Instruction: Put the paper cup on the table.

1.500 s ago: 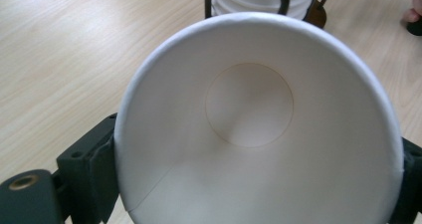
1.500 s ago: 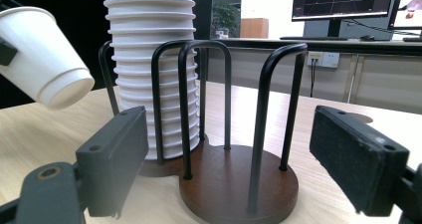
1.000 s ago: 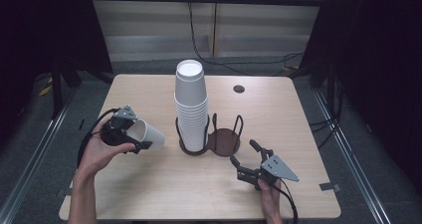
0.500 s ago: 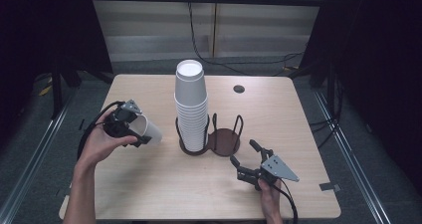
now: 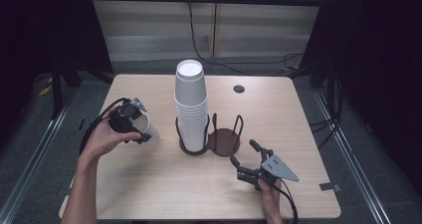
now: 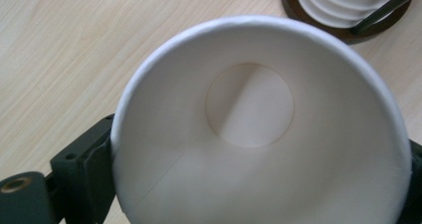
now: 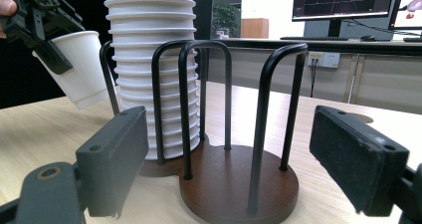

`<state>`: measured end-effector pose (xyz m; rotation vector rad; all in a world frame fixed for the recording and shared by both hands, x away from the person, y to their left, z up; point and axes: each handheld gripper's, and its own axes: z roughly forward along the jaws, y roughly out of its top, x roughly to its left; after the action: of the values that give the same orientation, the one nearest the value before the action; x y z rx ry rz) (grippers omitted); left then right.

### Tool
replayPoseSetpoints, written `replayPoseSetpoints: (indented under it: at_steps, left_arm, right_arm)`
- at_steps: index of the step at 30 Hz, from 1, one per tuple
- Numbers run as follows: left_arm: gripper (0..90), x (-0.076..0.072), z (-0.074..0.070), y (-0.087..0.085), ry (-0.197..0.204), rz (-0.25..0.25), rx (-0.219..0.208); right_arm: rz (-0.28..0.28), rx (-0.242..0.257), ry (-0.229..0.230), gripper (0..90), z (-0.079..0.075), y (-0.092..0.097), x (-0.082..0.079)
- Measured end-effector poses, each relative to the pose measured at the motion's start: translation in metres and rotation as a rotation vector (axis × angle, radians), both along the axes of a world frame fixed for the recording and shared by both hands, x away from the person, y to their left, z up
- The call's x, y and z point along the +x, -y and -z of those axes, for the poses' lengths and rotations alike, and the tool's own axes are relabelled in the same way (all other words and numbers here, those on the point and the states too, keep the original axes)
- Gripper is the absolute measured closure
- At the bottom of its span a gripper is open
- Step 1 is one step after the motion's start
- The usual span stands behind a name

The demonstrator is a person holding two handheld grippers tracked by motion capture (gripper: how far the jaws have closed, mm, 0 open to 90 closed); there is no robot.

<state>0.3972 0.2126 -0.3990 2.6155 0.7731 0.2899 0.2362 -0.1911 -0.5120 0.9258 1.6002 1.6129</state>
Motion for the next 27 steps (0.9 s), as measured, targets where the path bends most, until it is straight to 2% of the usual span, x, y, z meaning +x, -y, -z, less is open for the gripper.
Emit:
replayPoseSetpoints:
  at_steps: [3, 6, 13, 17, 19, 20, 23, 27]
  left_arm:
    - [6.2, 0.004, 0.001, 0.001, -0.017, -0.002, -0.003]
    - [6.1, 0.007, 0.005, 0.004, -0.045, -0.005, 0.036]
    - [5.6, 0.013, 0.013, 0.007, -0.057, -0.016, 0.060]
    - [5.2, 0.015, 0.018, 0.009, -0.066, -0.018, 0.044]
    - [5.2, 0.016, 0.021, 0.011, -0.056, -0.048, 0.039]
    - [5.2, 0.017, 0.023, 0.011, -0.053, -0.042, 0.044]
    - [4.6, 0.018, 0.025, 0.011, -0.047, -0.049, 0.018]
    - [4.3, 0.019, 0.025, 0.013, -0.047, -0.048, 0.024]
  right_arm:
    - [0.000, 0.000, 0.000, 14.8, 0.000, 0.000, 0.000]
    - [0.000, 0.000, -0.001, 14.8, 0.000, 0.000, 0.000]
    - [0.000, 0.000, 0.000, 14.7, 0.000, 0.000, 0.000]
    - [0.000, 0.000, 0.000, 14.5, 0.000, 0.000, 0.000]
    - [0.000, 0.000, 0.000, 14.5, 0.000, 0.000, 0.000]
    - [0.001, 0.001, -0.002, 14.5, 0.000, 0.000, 0.000]
    - [0.000, 0.000, 0.000, 14.5, 0.000, 0.000, 0.000]
    - [0.000, 0.000, 0.000, 14.4, 0.000, 0.000, 0.000]
